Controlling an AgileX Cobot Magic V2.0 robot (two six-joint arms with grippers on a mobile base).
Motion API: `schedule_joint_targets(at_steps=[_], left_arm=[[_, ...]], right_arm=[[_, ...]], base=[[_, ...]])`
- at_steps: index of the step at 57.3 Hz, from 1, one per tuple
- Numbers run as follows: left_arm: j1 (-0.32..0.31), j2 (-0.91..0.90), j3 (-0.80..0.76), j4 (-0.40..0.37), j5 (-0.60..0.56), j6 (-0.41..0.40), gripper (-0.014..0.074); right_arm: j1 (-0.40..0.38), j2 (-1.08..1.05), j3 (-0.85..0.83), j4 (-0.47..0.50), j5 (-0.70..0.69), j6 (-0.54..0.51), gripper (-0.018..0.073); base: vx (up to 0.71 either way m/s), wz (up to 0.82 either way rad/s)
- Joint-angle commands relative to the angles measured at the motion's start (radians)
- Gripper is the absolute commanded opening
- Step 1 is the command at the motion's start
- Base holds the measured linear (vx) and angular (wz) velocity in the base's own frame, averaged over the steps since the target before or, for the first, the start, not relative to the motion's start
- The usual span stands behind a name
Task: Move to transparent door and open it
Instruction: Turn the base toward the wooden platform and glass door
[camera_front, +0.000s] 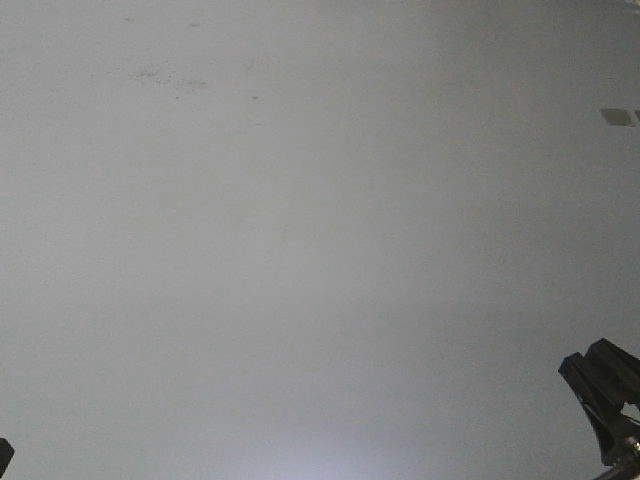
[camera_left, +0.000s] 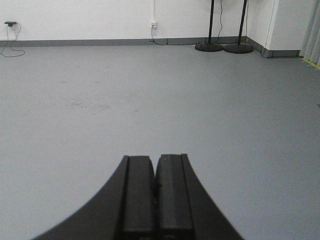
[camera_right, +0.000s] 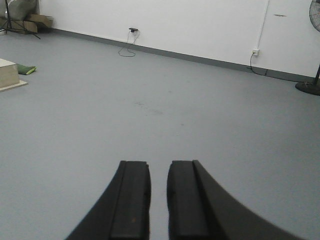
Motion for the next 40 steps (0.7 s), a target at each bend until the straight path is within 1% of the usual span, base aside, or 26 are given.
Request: schedule_joint_targets(at_steps=[1, 40], left_arm=[[-0.005, -0.014, 0.012, -0.003, -0.079, -0.006, -0.0006], [-0.005, -0.014, 0.012, -0.003, -0.079, -0.006, -0.0006]], right_arm=[[-0.005, -0.018, 0.004, -0.004, -0.081, -0.004, 0.0217], [-0.005, -0.018, 0.004, -0.004, -0.081, -0.004, 0.0217]], base=[[0.0, 0.0], [0.0, 0.0]])
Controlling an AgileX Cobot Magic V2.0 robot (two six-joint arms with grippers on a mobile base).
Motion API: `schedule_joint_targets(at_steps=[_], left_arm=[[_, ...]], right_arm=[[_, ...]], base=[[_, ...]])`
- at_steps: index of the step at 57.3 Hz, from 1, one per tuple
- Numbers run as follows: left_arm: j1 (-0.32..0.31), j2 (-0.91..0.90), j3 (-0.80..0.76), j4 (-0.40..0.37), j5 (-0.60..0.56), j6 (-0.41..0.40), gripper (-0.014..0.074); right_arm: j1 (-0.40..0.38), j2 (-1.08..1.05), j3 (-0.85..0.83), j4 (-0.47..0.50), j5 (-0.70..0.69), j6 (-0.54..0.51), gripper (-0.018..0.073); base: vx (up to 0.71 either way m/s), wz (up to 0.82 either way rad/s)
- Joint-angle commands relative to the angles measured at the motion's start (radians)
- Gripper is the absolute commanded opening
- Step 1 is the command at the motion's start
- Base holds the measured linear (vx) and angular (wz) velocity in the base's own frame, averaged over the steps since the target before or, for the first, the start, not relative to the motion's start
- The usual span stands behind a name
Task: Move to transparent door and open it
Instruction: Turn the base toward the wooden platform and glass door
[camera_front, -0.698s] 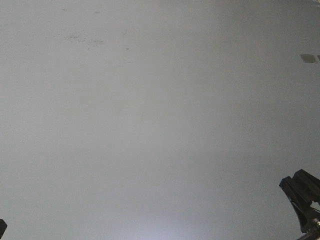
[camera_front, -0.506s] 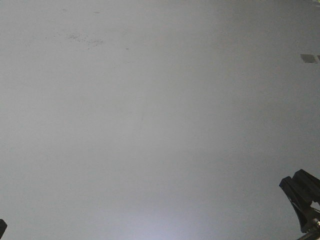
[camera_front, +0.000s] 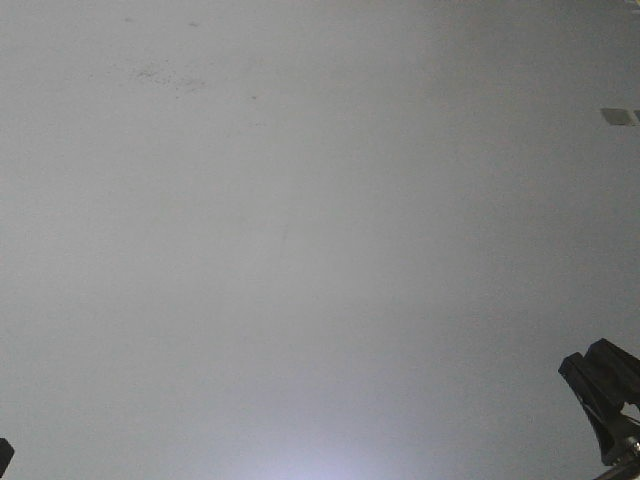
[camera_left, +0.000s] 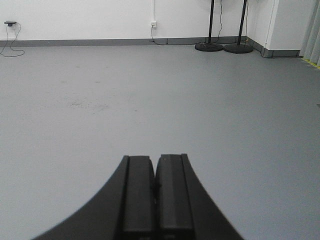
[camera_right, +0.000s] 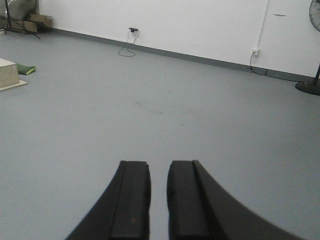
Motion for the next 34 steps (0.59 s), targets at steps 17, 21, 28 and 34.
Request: schedule_joint_targets(at_steps=[17, 21, 28, 34], left_arm=[[-0.005, -0.014, 0.012, -0.003, -0.079, -0.006, -0.0006], [-0.005, -0.014, 0.012, -0.003, -0.079, -0.006, -0.0006], [-0.005, -0.014, 0.012, -0.003, -0.079, -0.006, -0.0006], [-0.005, -0.014, 0.012, -0.003, -0.079, -0.006, -0.0006]], right_arm=[[-0.005, -0.018, 0.004, -0.004, -0.081, -0.004, 0.0217], [-0.005, -0.018, 0.004, -0.004, -0.081, -0.004, 0.0217], [-0.005, -0.018, 0.004, -0.004, -0.081, -0.004, 0.0217], [-0.005, -0.018, 0.004, -0.004, -0.081, -0.004, 0.0217]], base=[[0.04, 0.0], [0.09, 0.0], [0.13, -0.01], [0.19, 0.02]])
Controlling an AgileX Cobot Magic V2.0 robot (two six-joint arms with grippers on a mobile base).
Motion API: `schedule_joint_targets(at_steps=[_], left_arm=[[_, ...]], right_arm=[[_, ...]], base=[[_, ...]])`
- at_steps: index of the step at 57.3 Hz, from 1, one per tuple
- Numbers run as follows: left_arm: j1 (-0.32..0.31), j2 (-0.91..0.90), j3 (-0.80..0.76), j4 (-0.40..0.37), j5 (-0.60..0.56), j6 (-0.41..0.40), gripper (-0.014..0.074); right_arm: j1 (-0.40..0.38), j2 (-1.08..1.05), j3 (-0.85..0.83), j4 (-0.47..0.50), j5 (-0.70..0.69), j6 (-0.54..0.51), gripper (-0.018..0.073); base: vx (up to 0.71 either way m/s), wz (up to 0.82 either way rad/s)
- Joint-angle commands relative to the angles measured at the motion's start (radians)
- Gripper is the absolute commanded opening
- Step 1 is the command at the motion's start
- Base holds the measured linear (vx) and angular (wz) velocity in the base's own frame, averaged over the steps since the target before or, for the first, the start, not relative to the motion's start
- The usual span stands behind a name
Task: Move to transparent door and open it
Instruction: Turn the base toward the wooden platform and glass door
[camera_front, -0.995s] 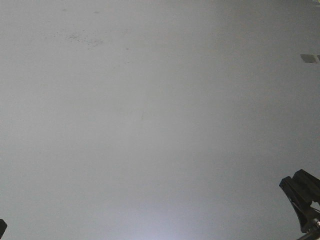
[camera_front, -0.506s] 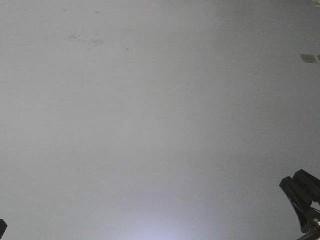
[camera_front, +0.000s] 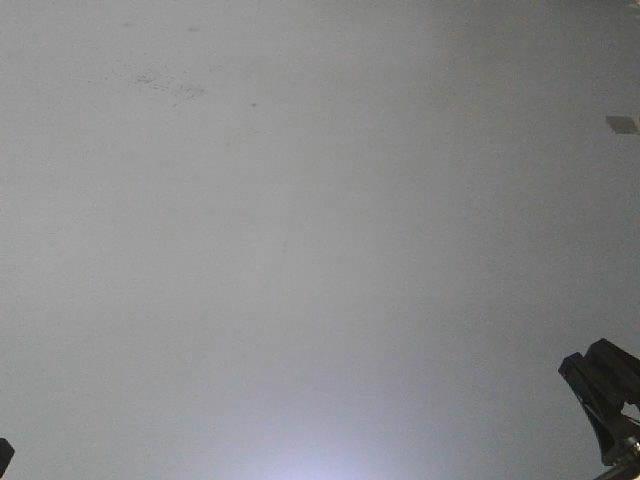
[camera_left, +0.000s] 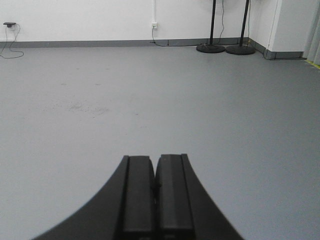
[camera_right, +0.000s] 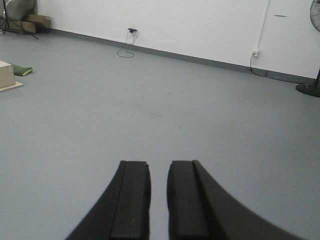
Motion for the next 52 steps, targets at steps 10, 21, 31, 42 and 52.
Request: schedule_joint_targets(at_steps=[10, 21, 31, 42, 52], left_arm=[[-0.005, -0.014, 0.012, -0.003, -0.079, -0.006, -0.0006], [-0.005, -0.014, 0.012, -0.003, -0.079, -0.006, -0.0006], [-0.005, -0.014, 0.012, -0.003, -0.079, -0.006, -0.0006], [-0.005, -0.014, 0.012, -0.003, -0.078, -0.006, -0.0006], [-0.005, -0.014, 0.012, -0.003, -0.078, -0.006, -0.0006]], right_arm=[[-0.005, -0.018, 0.004, -0.004, -0.081, -0.004, 0.0217], [-0.005, -0.018, 0.004, -0.004, -0.081, -0.004, 0.0217], [-0.005, -0.016, 0.004, -0.004, -0.081, -0.004, 0.0217], [-0.005, -0.016, 0.004, -0.004, -0.081, -0.004, 0.0217], [-0.005, -0.016, 0.004, -0.004, -0.081, -0.004, 0.0217]], base=[[0.25, 0.07], [0.3, 0.13], [0.36, 0.16], [0.39, 0.31], [0.41, 0.42]])
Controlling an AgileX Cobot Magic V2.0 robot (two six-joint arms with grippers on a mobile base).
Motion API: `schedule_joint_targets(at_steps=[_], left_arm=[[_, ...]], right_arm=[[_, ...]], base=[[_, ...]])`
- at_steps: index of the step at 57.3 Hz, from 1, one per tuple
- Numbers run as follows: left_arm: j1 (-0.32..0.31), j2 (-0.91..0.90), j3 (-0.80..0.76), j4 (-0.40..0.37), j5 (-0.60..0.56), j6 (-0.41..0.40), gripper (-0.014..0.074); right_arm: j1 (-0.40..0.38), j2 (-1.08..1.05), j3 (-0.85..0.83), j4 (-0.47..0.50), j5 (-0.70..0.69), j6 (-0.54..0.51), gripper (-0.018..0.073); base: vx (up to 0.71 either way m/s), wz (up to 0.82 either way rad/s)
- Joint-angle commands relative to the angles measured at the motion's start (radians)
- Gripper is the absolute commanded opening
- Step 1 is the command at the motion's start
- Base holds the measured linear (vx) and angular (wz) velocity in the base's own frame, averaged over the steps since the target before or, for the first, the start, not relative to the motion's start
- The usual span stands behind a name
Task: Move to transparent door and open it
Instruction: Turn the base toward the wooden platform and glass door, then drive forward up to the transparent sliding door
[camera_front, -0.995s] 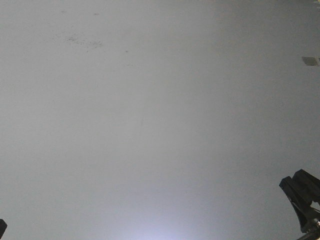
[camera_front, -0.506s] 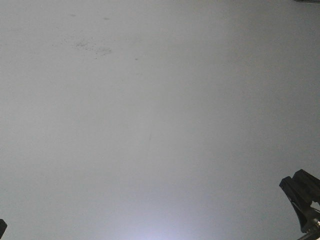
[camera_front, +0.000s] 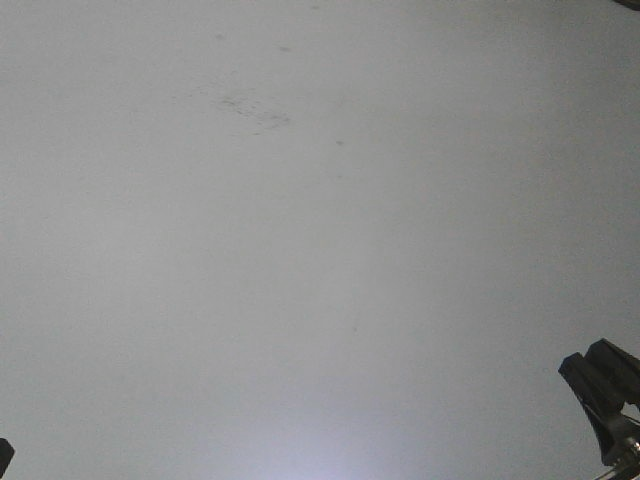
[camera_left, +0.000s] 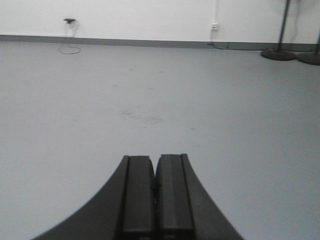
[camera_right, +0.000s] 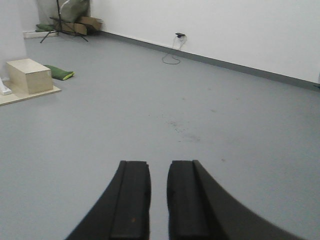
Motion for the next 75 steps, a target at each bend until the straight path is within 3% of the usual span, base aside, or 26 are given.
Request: schedule_joint_targets(at_steps=[1, 75], left_arm=[[-0.005, -0.014, 0.012, -0.003, -0.079, -0.006, -0.0006], [-0.005, -0.014, 0.012, -0.003, -0.079, -0.006, -0.0006]], right_arm=[[-0.005, -0.016, 0.004, -0.004, -0.082, -0.004, 0.0217], [-0.005, -0.016, 0.004, -0.004, -0.081, -0.004, 0.0217]], base=[[0.42, 0.44], [0.49, 0.42]])
